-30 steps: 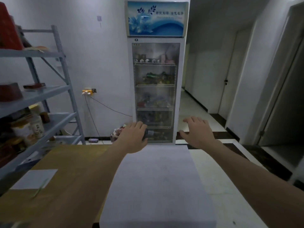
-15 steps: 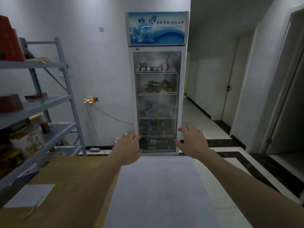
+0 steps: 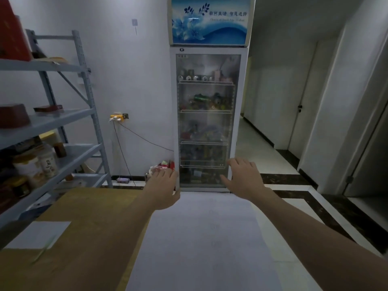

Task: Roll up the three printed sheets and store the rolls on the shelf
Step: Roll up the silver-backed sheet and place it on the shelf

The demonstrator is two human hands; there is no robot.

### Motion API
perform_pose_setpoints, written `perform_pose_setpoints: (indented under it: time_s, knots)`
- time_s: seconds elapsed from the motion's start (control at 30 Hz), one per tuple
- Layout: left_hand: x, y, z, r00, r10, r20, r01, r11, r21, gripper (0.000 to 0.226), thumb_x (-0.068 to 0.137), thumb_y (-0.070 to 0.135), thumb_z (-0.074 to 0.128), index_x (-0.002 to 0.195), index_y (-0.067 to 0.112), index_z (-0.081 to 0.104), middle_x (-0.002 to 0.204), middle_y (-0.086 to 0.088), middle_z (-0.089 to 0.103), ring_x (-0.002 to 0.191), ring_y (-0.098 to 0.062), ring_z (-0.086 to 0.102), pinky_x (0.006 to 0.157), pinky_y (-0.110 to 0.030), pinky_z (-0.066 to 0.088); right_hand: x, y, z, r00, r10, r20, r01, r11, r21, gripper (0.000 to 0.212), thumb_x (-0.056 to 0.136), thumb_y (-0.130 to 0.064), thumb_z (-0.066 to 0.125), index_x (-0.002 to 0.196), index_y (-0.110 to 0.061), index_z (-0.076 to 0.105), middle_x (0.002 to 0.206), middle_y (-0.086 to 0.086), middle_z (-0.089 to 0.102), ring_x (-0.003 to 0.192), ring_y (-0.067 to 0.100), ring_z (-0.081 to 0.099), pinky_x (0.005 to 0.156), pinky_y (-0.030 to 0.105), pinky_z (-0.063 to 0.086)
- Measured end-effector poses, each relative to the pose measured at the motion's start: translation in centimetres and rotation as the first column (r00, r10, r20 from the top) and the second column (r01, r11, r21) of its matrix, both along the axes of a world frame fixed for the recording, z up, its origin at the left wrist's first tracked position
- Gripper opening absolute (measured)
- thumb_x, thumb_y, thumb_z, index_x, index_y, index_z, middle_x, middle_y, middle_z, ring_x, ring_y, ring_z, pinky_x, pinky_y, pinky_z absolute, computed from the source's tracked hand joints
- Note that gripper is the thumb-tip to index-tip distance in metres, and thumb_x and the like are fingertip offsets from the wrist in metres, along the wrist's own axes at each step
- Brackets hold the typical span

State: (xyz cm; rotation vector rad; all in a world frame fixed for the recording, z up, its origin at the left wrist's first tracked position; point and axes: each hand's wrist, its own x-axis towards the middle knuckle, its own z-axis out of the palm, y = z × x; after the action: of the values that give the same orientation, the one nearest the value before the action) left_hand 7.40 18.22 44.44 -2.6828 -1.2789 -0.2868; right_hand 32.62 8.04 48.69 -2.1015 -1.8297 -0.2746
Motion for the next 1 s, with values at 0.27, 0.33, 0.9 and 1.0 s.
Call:
perform_pose_setpoints:
  time_s: [0.27, 0.33, 0.9, 1.0]
  knots:
    - [0.7, -2.6, -6.4, 0.998, -0.02, -0.053, 0.014, 0.993, -0.115, 0.058, 0.098, 0.047, 0.047, 0.145, 0.015, 0.037, 0.145, -0.007, 0.045, 0.129, -0.025, 0.046, 0.11, -0.039, 0.038, 0.3, -0.7, -8.0, 0.997, -0.019, -0.077, 0.012, 0.996, -0.09, 0.052, 0.096, -0.051, 0.053, 0.137, -0.019, 0.05, 0.137, 0.003, 0.053, 0.127, 0.025, 0.048, 0.11, 0.043, 0.034]
    - [0.6, -3.5, -9.6, 0.997, -0.021, -0.07, 0.011, 0.99, -0.139, 0.057, 0.098, 0.047, 0.046, 0.145, 0.015, 0.038, 0.145, -0.007, 0.044, 0.128, -0.026, 0.047, 0.109, -0.039, 0.037, 0.3, -1.5, -11.1, 0.993, -0.038, -0.114, 0.022, 0.99, -0.138, 0.052, 0.096, -0.051, 0.053, 0.137, -0.02, 0.05, 0.14, 0.004, 0.052, 0.13, 0.025, 0.046, 0.111, 0.042, 0.033]
    - [-1.8, -18.6, -37.1, 0.991, -0.136, -0.017, 0.104, 0.827, -0.552, 0.039, 0.084, 0.038, 0.037, 0.091, 0.012, 0.065, 0.089, -0.008, 0.067, 0.081, -0.033, 0.065, 0.075, -0.039, 0.049, -3.4, -15.8, -40.6, 0.9, -0.073, -0.429, -0.175, 0.843, -0.509, 0.02, 0.094, -0.029, 0.06, 0.107, -0.016, 0.069, 0.1, 0.001, 0.071, 0.098, 0.027, 0.064, 0.088, 0.038, 0.047]
    - [-2.3, -19.7, -41.5, 0.994, -0.105, -0.041, 0.059, 0.794, -0.605, 0.03, 0.091, 0.025, 0.05, 0.11, 0.005, 0.063, 0.112, -0.014, 0.064, 0.098, -0.034, 0.062, 0.084, -0.041, 0.049, -3.8, -17.8, -45.8, 0.905, -0.087, -0.416, -0.176, 0.815, -0.552, 0.027, 0.092, -0.024, 0.063, 0.114, -0.009, 0.069, 0.114, 0.011, 0.067, 0.106, 0.033, 0.061, 0.092, 0.041, 0.048]
